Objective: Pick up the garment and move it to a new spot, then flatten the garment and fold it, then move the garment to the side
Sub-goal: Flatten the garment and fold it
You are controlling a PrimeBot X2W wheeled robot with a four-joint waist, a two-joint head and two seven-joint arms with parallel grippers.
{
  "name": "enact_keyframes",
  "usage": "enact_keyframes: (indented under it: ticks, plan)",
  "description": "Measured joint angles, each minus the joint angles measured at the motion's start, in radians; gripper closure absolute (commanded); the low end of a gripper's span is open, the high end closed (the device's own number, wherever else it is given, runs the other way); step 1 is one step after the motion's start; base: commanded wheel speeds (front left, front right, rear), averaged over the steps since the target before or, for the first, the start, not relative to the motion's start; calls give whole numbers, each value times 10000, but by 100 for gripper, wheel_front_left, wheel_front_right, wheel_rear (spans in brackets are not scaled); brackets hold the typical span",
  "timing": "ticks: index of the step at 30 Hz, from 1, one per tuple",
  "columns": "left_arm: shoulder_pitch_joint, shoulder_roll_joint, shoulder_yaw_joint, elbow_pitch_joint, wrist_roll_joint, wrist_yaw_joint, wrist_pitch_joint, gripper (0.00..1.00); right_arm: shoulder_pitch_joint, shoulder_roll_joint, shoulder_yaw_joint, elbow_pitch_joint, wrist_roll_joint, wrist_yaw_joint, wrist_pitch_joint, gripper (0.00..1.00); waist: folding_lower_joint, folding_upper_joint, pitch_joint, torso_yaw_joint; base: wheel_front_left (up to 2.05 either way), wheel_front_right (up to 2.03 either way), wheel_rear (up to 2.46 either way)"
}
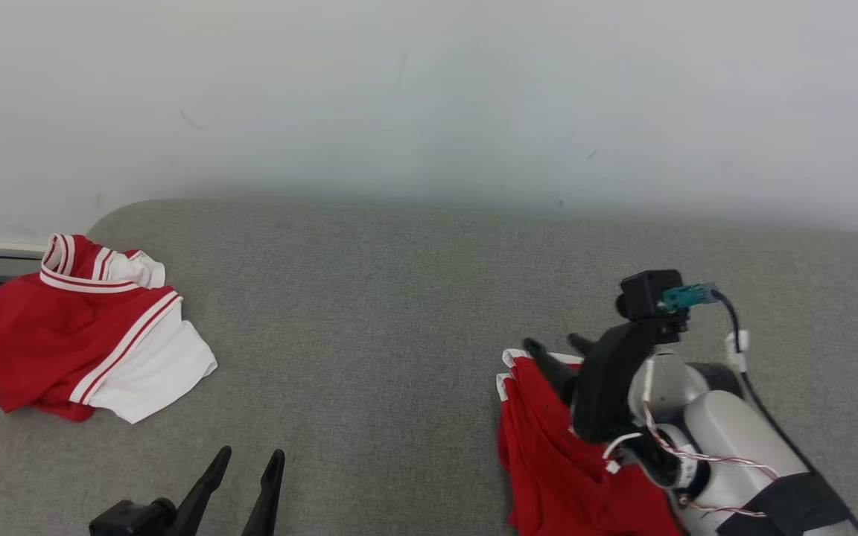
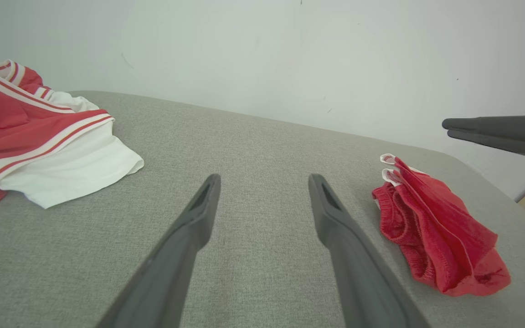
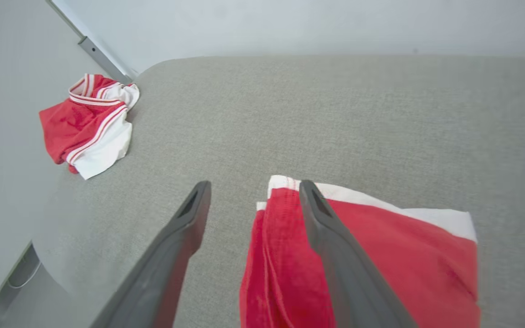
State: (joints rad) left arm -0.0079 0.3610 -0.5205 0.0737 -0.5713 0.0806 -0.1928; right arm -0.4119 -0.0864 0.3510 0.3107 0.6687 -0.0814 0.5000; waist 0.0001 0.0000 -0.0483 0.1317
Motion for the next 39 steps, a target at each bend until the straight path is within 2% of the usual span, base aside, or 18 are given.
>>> enact_keyframes:
  ticks: [5, 9, 15, 22, 28, 39]
  plan:
    - [41, 2, 6, -21, 0, 29, 0, 0, 331, -1521, -477, -148, -986, -299, -167, 0, 0, 0, -24, -87, 0, 0, 0]
    - [51, 8, 4, -75, 0, 44, 0, 0, 1012, -1960, -853, -142, -1252, -376, -178, 0, 0, 0, -20, -135, 0, 0, 0]
    - [87, 40, 2, -184, 0, 73, 0, 0, 1806, -1718, -1181, 140, -1091, -418, -174, 0, 0, 0, 66, -184, 0, 0, 0]
    - [31, 38, -56, -240, 4, 69, 77, 0, 1827, -1340, -1618, 754, -723, -422, -161, 0, 0, 0, 198, -146, 0, 0, 0]
    - [-83, 31, -140, -251, 46, -19, 169, 0, 1893, -1275, -2063, 1273, -619, -430, -173, 0, 0, 0, 315, 55, 0, 0, 0]
    - [-191, 44, -107, -240, 48, -17, 222, 0, 1738, -941, -2036, 1983, -546, -431, -82, 0, -1, 0, 542, 371, 0, 0, 0]
